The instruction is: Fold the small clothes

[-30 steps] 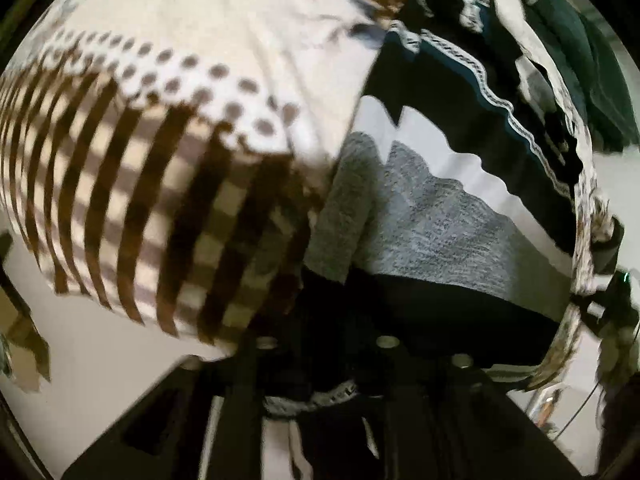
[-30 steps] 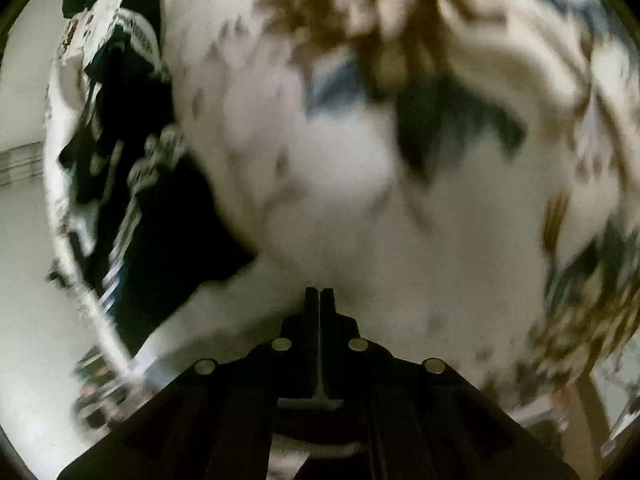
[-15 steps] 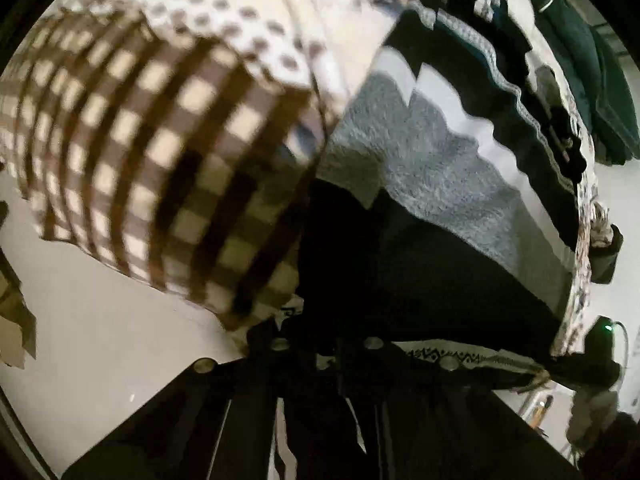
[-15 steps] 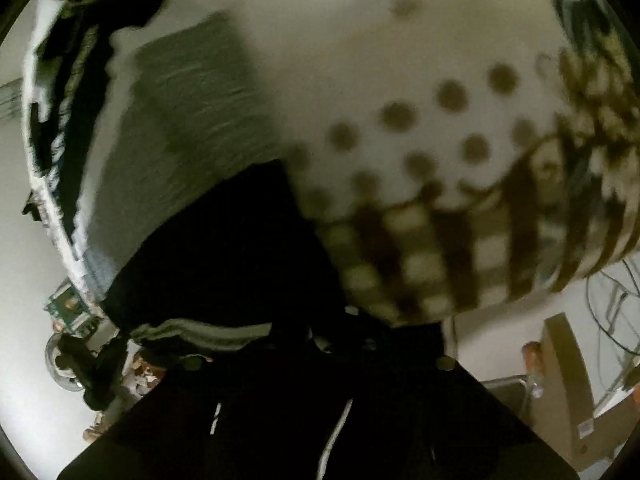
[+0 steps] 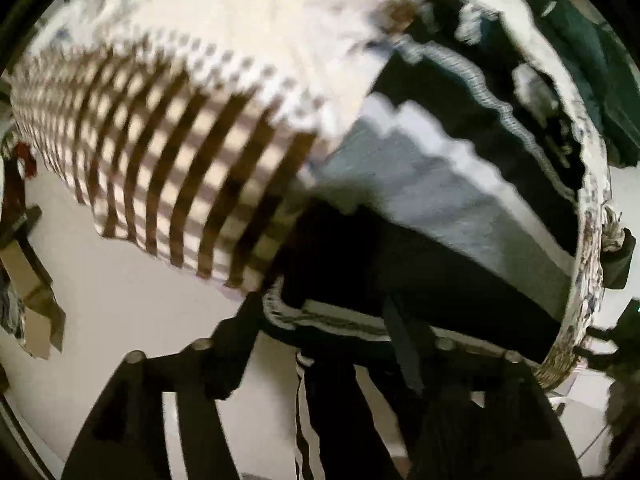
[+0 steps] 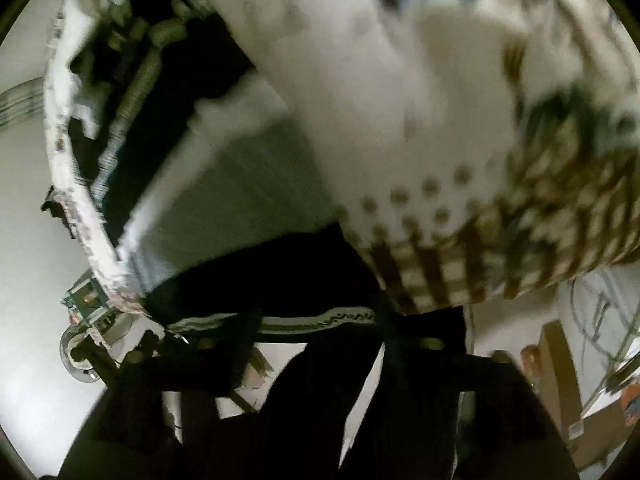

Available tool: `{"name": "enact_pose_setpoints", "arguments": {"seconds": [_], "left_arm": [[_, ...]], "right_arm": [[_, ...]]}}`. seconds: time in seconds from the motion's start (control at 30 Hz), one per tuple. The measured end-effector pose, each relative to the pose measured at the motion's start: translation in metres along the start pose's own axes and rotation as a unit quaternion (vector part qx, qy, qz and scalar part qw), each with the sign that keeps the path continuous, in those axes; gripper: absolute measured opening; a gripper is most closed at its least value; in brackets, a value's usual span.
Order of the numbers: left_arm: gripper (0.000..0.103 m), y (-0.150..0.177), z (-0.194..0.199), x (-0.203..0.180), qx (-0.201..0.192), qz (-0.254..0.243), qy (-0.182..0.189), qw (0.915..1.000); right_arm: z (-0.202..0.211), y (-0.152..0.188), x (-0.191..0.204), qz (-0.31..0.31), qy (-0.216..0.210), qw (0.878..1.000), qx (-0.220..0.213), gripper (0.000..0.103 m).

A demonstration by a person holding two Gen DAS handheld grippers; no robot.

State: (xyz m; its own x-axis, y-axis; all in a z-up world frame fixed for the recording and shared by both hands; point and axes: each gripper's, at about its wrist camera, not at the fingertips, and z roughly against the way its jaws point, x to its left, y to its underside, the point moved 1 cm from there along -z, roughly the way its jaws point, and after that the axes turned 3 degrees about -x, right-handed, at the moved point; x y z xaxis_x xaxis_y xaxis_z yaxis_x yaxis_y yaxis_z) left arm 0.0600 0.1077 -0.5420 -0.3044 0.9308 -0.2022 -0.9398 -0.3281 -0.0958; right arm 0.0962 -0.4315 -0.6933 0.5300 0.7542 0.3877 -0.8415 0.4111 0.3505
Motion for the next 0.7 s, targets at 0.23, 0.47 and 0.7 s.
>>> {"name": "enact_pose_setpoints", "arguments": {"seconds": [0.23, 0.47, 0.7], "left_arm": [[0.062, 0.037, -0.015, -0.162, 0.005, -0.111, 0.055, 0.9923], [0.062, 0.129, -0.118, -0.351, 0.098, -0.189, 0.082, 0.9735], [0.018, 0.148, -0.151, -0.383, 0.053, -0.184, -0.024, 0.9812]], "right_arm": [[0.071, -0.068, -0.01, 0.052, 0.034, 0.998, -0.023, 0.064], [0.071, -0.144, -0.017, 0.096, 0.042, 0.994, -0.008, 0.064], [0.086, -0.215, -0.014, 0.144, 0.03, 0.989, -0.004, 0.064]]}}
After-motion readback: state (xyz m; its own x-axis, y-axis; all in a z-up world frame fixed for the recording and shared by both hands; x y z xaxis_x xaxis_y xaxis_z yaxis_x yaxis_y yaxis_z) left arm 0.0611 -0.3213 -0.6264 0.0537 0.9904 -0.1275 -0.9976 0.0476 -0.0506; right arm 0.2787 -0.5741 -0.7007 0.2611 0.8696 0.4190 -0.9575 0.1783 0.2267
